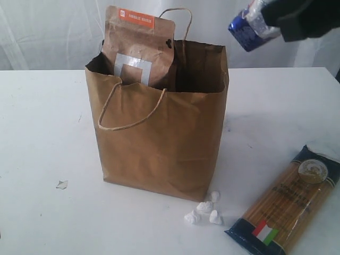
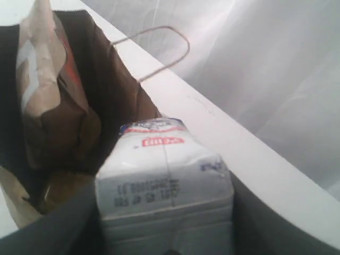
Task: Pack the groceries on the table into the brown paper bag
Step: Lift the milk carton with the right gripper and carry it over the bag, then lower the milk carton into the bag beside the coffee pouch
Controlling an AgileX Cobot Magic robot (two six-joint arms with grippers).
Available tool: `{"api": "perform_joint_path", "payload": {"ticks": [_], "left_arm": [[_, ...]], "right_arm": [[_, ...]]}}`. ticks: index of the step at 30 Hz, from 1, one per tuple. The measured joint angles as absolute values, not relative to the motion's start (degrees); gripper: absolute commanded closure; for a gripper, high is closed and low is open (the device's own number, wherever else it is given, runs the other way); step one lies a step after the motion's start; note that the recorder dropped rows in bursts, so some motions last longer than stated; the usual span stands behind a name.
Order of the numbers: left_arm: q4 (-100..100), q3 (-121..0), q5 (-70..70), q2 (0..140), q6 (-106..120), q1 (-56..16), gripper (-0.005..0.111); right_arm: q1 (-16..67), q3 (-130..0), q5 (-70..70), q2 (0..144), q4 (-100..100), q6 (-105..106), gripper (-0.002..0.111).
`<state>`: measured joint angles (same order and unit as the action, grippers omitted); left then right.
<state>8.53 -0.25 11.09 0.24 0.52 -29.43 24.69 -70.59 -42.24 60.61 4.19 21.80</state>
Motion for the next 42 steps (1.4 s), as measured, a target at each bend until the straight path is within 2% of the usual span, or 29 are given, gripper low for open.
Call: {"api": "perform_joint_path", "payload": {"ticks": [14,42], "left_arm": [[8.5,-0.3,11.1,0.2,0.5,-29.4,0.107],[8.5,-0.3,11.1,0.2,0.5,-29.4,0.107]], "right_arm": [[30.7,-82.6,-49.7,75.8,7.4,31.9,0.108],[33.2,-84.5,-56.1,86.1,1.1,42.6,0.108]]}}
